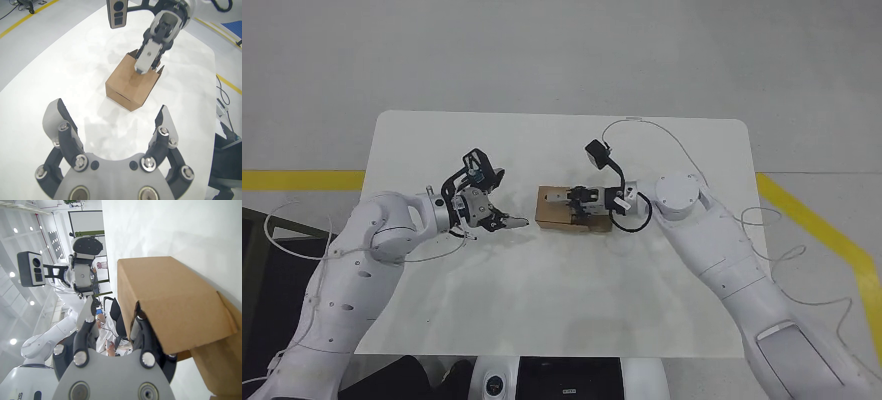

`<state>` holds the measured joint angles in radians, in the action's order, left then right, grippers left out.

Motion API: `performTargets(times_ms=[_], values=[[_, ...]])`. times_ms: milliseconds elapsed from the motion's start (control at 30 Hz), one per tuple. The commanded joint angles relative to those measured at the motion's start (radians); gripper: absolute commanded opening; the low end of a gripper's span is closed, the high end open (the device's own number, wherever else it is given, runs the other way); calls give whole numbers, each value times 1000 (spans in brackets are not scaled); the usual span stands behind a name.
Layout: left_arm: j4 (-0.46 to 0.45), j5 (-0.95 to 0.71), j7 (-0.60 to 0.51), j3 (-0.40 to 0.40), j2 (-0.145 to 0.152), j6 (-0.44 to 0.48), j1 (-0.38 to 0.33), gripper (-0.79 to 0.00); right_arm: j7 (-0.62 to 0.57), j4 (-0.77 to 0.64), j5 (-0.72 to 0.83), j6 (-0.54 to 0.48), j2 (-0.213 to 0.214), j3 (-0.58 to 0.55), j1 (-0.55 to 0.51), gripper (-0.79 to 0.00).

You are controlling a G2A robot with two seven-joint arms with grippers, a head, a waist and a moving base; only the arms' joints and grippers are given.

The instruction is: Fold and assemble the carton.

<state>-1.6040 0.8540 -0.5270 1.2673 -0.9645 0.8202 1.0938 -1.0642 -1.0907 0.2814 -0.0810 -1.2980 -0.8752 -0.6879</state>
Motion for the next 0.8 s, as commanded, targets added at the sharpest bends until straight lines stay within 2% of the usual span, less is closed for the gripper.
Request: performTargets(times_ms=[0,300,500,767], values=[[3,27,26,-2,1,12,6,0,-22,-21,4,1,7,-17,-7,0],[16,196,168,-31,0,102,6,0,-105,-120,-8,41,44,-106,-52,0],[60,251,204,-83,-6,153,-25,0,-158,-201,-14,57,71,-176,-80,0],[114,236,226,-166,-31,80,-96,0,-180,-329,-26,48,100,-242,-165,0]])
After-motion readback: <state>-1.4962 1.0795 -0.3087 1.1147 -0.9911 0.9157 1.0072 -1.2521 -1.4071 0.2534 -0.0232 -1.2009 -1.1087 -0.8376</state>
